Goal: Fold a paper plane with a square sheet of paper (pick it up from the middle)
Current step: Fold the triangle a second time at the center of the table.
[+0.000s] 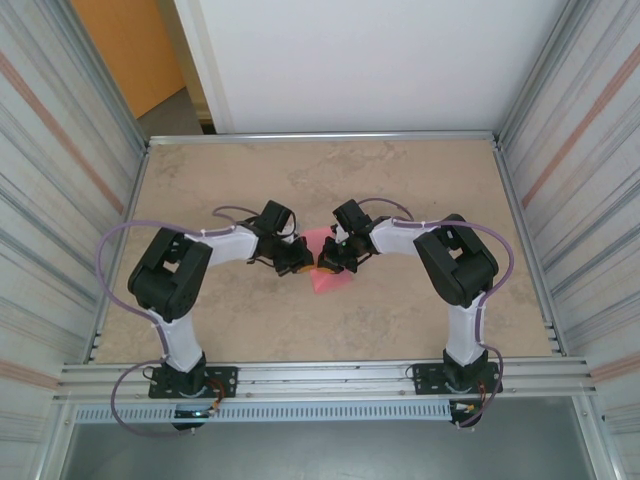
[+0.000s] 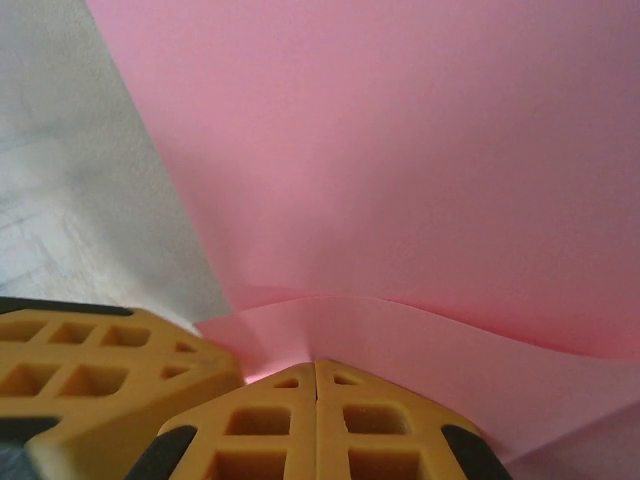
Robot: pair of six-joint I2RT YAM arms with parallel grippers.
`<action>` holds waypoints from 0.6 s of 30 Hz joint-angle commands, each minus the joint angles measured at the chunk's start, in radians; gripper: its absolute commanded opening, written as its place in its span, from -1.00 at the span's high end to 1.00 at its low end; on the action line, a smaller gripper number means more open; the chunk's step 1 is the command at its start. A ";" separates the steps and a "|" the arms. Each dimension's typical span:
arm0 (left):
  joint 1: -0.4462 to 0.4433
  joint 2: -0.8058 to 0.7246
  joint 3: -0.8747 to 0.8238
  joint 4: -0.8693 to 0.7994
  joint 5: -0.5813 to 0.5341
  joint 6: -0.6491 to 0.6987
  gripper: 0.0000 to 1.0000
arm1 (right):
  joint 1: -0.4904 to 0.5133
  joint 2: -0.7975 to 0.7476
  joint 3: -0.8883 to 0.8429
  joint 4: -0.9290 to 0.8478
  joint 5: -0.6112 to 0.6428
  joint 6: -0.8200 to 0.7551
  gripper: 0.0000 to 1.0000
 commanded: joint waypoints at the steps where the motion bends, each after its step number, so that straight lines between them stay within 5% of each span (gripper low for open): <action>1: -0.005 0.021 0.037 -0.026 -0.018 0.013 1.00 | 0.002 0.052 -0.022 -0.079 0.063 -0.017 0.95; 18: -0.006 0.090 0.060 -0.123 -0.060 0.042 1.00 | -0.033 -0.099 -0.022 0.016 0.012 -0.039 0.84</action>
